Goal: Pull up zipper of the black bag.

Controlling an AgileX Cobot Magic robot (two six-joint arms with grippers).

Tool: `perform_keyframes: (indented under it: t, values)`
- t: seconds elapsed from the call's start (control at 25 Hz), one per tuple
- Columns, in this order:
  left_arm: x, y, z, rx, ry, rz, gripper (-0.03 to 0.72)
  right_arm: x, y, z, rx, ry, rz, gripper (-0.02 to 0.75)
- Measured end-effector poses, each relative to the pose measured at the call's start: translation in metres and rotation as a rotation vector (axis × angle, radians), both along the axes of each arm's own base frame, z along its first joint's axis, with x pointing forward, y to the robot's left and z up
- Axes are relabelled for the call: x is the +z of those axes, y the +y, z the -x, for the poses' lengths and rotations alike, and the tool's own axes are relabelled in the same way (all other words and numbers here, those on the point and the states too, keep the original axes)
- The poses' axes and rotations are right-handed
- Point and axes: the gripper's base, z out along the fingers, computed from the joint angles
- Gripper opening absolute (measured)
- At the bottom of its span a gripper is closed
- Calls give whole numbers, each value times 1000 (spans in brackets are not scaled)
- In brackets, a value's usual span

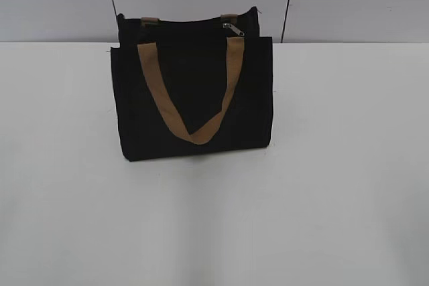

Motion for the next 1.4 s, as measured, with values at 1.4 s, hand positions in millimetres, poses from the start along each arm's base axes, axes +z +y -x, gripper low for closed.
perform_keyframes:
  t: [1.4]
  values:
    - [0, 4, 18, 469, -85, 21, 515, 1, 0, 11, -255, -97, -33, 520]
